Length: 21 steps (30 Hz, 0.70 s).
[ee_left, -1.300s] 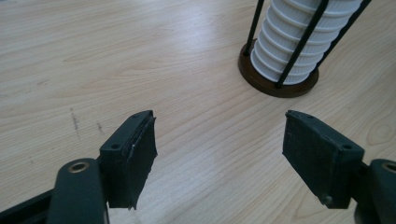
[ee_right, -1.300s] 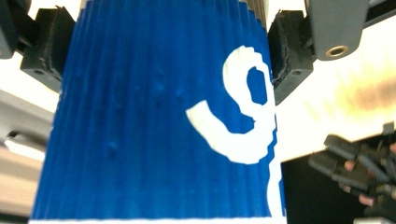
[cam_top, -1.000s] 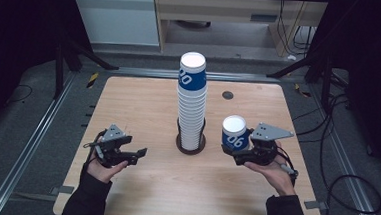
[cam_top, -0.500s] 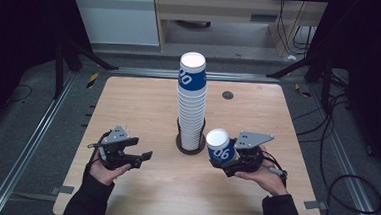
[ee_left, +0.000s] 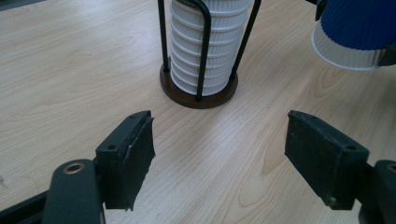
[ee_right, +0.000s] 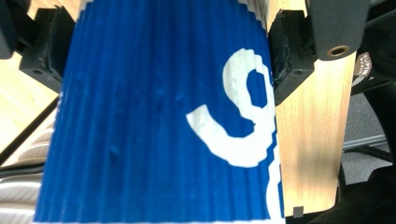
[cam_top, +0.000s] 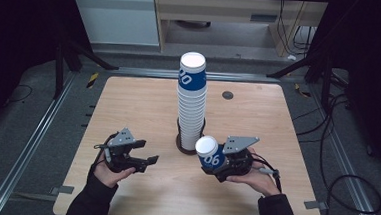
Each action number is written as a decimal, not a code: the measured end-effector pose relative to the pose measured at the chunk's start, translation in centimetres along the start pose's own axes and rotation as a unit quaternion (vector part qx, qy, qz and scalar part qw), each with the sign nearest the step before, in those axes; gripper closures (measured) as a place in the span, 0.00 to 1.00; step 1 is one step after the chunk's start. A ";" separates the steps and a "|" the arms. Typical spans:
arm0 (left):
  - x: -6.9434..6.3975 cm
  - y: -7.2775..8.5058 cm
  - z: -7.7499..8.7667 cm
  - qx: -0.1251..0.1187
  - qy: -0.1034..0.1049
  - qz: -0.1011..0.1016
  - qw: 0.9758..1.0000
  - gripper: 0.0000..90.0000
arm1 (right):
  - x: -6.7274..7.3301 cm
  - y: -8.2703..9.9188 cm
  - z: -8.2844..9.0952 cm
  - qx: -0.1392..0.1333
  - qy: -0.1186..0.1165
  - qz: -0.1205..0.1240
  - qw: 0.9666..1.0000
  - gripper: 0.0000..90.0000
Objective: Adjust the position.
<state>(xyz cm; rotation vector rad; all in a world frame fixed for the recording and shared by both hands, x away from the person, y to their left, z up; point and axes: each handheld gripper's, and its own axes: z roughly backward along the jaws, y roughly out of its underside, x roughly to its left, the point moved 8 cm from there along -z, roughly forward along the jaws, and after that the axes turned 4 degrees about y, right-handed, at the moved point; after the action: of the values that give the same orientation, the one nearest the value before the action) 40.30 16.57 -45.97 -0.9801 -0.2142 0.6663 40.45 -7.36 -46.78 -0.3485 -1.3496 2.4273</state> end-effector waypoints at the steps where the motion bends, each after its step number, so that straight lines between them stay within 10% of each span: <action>1: -0.1 -0.1 -0.1 -0.002 0.003 -0.001 1.000 0.26 | 0.1 0.0 -0.1 0.002 -0.001 0.002 1.000 0.22; 21: -2.4 -0.9 -0.9 -0.009 0.049 -0.023 0.998 0.25 | 1.2 0.1 -2.1 0.019 -0.032 0.022 0.999 0.22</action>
<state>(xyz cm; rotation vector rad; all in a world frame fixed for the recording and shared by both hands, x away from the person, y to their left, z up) 39.19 14.12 -45.41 -1.0199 -0.1566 0.5736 40.10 -5.28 -48.08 -0.2960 -1.3324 2.5168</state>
